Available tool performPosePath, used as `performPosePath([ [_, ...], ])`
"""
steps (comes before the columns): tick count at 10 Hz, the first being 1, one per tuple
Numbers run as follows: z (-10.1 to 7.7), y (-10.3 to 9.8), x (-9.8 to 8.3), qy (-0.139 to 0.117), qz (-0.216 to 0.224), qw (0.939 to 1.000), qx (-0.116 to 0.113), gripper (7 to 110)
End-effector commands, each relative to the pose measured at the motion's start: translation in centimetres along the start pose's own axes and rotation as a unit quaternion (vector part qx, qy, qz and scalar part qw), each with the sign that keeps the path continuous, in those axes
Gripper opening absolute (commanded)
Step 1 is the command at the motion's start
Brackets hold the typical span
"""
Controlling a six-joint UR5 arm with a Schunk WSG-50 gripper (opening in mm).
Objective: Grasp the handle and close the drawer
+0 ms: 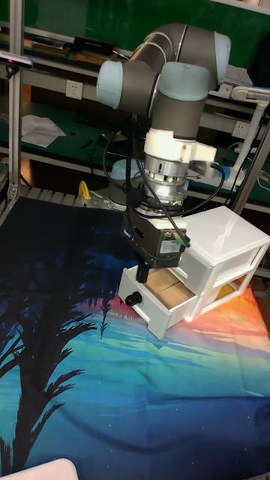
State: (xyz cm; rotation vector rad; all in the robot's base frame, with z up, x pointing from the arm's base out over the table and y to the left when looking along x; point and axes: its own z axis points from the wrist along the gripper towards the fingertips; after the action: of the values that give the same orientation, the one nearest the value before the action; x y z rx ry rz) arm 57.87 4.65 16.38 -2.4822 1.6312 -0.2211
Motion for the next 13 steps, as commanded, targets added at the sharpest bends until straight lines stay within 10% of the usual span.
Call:
performPosePath([
  [1,0.8,0.3,-1.0,0.003,-0.025,0.9997,0.007,7],
  [7,-0.3,3.4,-1.1,-0.009,-0.036,0.9978,-0.054,7],
  [13,-0.4,5.0,-0.6,0.000,-0.057,0.9966,-0.060,7],
])
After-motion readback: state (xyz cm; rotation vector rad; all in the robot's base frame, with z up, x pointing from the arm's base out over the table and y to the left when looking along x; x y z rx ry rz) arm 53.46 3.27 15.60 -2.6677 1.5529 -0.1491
